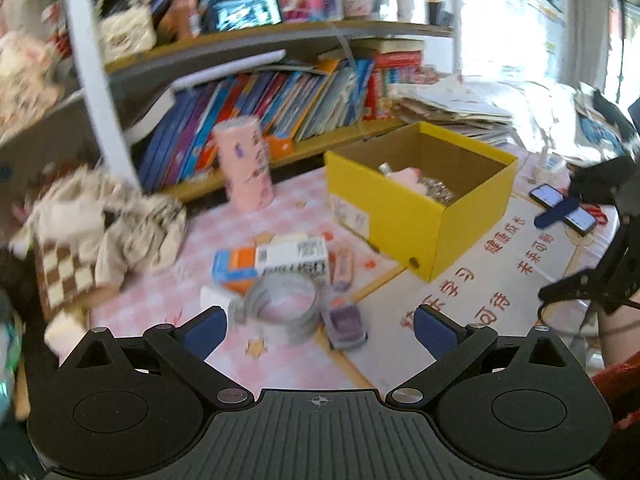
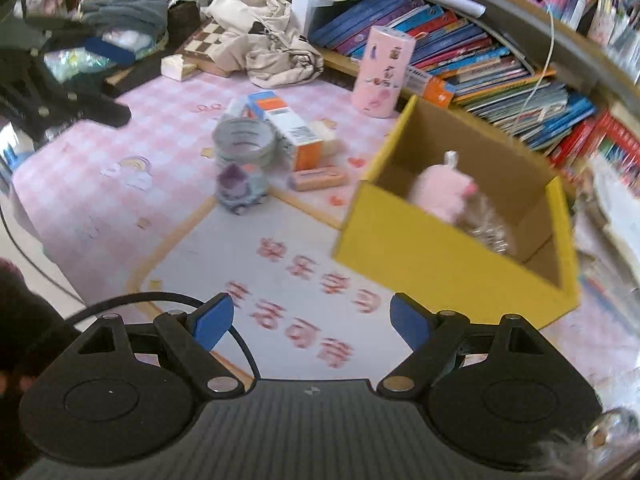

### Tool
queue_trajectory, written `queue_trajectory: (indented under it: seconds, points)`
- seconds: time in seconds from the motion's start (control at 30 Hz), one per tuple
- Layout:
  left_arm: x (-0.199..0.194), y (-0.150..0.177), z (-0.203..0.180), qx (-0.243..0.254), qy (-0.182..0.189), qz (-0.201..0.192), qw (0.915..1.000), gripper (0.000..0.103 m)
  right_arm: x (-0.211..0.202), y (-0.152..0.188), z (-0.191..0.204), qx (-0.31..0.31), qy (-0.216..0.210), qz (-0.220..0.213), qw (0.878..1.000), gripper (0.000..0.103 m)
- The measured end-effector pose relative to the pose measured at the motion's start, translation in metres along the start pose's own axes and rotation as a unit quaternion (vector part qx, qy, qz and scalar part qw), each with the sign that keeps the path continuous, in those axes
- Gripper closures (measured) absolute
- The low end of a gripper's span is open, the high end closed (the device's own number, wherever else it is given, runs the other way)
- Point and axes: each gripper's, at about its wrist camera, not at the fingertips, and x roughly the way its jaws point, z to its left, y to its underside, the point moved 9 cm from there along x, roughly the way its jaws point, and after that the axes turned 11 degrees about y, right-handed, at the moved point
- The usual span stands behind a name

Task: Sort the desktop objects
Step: 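Raise both grippers out of the yellow box and back away, then lower the right gripper onto the purple toy car while the left approaches the tape roll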

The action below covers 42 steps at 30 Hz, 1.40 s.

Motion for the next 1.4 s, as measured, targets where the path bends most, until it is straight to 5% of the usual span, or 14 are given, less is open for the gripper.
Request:
queue_trajectory:
  seconds: [0.27, 0.53, 0.67, 0.83, 1.03, 1.17, 1.4]
  points:
    - [-0.005, 0.031, 0.024, -0.091, -0.026, -0.014, 0.9954, 0.002, 0.029, -0.012, 0.048, 0.042, -0.032, 0.001, 0.999, 0.018]
    - [-0.008, 0.059, 0.051, -0.195, -0.055, -0.039, 0.9784, 0.002, 0.048, -0.028, 0.066, 0.085, -0.019, -0.004, 0.996, 0.018]
    - [-0.007, 0.066, 0.049, -0.206, -0.068, -0.041, 0.9752, 0.002, 0.051, -0.028, 0.073, 0.077, 0.004, -0.001, 0.997, 0.018]
    - [-0.002, 0.072, 0.037, -0.228, -0.037, -0.05, 0.9717, 0.002, 0.055, -0.02, 0.076, 0.094, 0.02, 0.015, 0.995, 0.018]
    - [0.0, 0.068, 0.031, -0.204, -0.056, -0.05, 0.9762, 0.002, 0.052, -0.022, 0.081, 0.085, 0.023, 0.006, 0.996, 0.018]
    - [0.007, 0.073, 0.033, -0.196, -0.09, -0.016, 0.9762, 0.002, 0.055, -0.021, 0.084, 0.083, 0.026, 0.015, 0.996, 0.018]
    - [0.008, 0.075, 0.031, -0.187, -0.076, -0.009, 0.9794, 0.002, 0.054, -0.025, 0.085, 0.085, 0.029, 0.01, 0.996, 0.018]
